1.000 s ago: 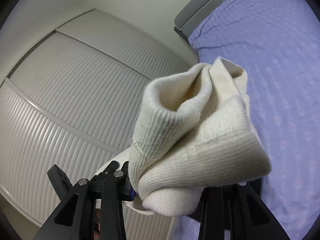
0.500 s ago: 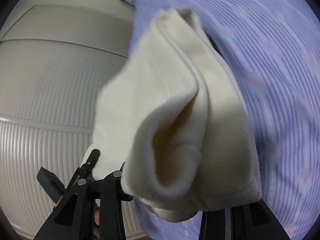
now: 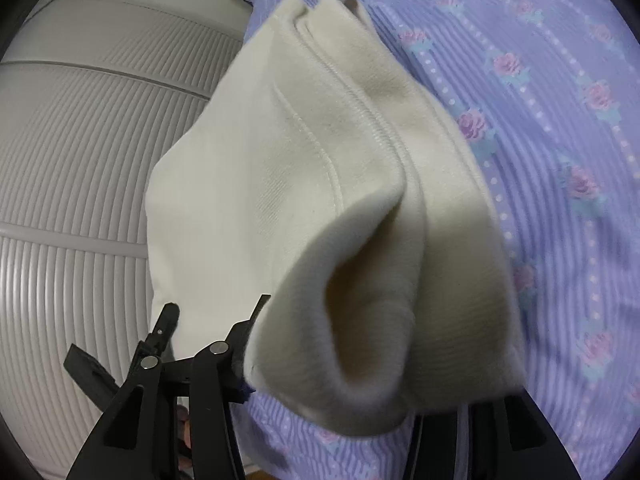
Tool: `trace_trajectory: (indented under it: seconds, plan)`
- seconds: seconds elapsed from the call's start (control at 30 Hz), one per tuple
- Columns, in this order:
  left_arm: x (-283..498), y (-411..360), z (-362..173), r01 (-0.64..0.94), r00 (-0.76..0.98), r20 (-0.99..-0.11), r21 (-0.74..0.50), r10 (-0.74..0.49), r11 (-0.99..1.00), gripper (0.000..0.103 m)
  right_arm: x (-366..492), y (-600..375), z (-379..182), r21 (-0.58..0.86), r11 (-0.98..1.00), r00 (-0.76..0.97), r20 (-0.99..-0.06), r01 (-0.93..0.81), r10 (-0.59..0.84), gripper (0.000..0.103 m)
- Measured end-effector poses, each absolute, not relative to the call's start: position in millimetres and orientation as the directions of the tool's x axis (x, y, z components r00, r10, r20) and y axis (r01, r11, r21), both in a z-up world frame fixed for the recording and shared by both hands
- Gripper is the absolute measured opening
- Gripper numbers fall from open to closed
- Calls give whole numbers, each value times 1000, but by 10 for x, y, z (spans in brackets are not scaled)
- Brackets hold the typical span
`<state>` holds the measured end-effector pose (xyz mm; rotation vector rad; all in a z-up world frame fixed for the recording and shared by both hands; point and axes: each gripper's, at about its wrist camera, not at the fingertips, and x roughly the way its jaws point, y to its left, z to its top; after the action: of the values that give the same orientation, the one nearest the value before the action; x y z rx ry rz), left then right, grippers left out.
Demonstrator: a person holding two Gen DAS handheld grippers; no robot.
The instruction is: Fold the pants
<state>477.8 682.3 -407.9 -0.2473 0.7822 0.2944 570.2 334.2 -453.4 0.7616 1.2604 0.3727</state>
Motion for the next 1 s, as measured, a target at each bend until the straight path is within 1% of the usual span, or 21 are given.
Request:
trace_trajectory:
  seconds: [0.07,0.13,0.23,0.37,0.53,0.67,0.7,0.73,0.77,0.83,0.9,1.0]
  plan:
    - [4692,6862,-3968,-367,670,-719,-107,183,924,69,5716,3278,-4398,650,749,296,-746,130,596,61]
    - [4584,6872,-3810,-384,673,-714,-112,195,916,69,5623,3166,-4254,599,795,304,-778,96,550,62]
    - [4407,6782,-3567,-392,670,-711,-91,216,915,69,5491,2989,-4051,566,821,313,-794,68,521,63]
    - [4041,6383,-3120,-410,645,-717,-34,263,912,69,5221,2824,-3515,542,840,338,-786,-27,518,63]
    - [3547,5779,-2543,-414,639,-725,-41,258,909,69,4802,2481,-2713,564,812,374,-729,-149,574,63]
    - [3025,5059,-2023,-394,652,-709,-14,269,919,70,4446,1936,-1924,531,814,445,-685,-237,576,63]
    - [2823,4769,-1839,-385,665,-698,-17,265,923,70,4416,1874,-1841,530,810,453,-676,-249,581,63]
    - [2687,4574,-1711,-385,670,-693,-19,265,923,72,4229,1620,-1585,522,807,464,-663,-275,587,63]
    - [2550,4356,-1576,-386,673,-692,-27,262,922,75,4177,1521,-1466,509,810,473,-659,-291,585,63]
    - [2217,3881,-1319,-375,690,-690,-82,219,923,76,3836,1135,-1101,461,821,498,-652,-337,571,63]
    - [1931,3357,-1074,-338,708,-683,-108,177,935,78,3452,683,-642,393,840,542,-642,-374,542,63]
    - [1606,2704,-770,-266,731,-669,-101,133,959,78,3013,122,-217,322,874,609,-627,-364,485,70]
